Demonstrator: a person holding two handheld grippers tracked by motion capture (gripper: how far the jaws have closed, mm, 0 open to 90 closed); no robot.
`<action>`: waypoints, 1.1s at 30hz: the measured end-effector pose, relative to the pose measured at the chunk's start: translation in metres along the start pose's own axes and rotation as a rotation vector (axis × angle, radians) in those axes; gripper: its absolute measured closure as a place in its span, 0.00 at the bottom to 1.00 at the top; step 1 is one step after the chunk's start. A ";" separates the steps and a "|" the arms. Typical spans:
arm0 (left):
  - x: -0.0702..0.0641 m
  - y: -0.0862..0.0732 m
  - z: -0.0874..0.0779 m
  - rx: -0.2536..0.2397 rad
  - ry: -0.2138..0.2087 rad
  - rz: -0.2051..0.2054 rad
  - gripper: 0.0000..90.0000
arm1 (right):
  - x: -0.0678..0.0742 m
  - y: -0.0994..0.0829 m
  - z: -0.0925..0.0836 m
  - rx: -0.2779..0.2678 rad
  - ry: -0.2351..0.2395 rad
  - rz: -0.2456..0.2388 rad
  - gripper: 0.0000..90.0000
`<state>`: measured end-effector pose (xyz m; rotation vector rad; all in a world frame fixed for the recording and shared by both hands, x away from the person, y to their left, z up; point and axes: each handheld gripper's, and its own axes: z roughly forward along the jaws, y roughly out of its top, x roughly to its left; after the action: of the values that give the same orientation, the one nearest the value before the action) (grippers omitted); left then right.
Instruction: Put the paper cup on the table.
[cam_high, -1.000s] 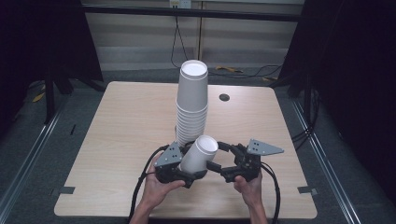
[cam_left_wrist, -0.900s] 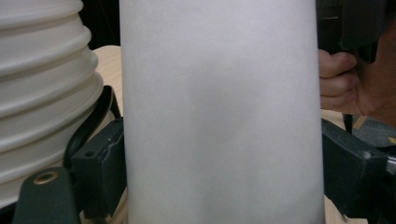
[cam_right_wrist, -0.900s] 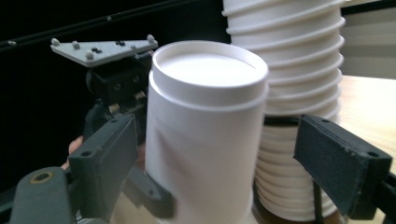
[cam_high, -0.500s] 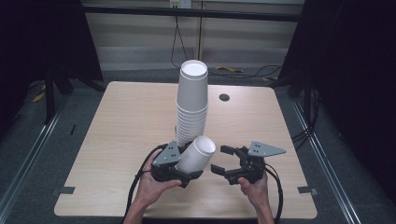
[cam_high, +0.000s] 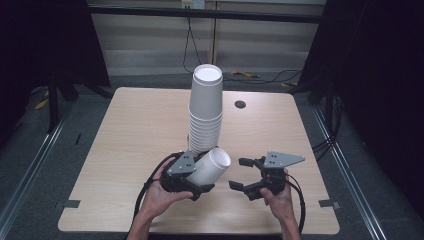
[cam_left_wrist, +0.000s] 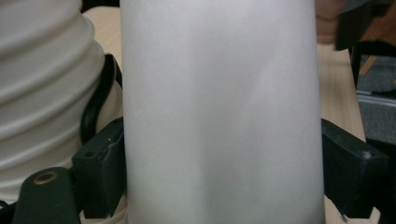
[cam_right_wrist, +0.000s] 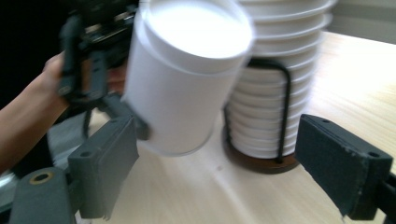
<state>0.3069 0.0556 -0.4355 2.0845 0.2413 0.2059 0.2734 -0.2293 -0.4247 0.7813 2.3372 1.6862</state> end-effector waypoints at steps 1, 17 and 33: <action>-0.001 0.000 0.001 0.012 -0.001 0.004 0.17 | 0.000 0.000 0.000 0.004 -0.003 0.004 0.15; -0.005 0.012 0.006 0.187 -0.038 0.104 0.17 | 0.000 -0.001 0.003 0.176 -0.006 -0.082 0.17; -0.002 0.018 0.011 0.305 -0.045 0.175 0.17 | 0.001 0.006 0.017 0.339 -0.037 -0.130 0.16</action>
<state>0.3091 0.0370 -0.4255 2.4122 0.0638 0.2387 0.2816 -0.2132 -0.4252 0.6849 2.6203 1.2312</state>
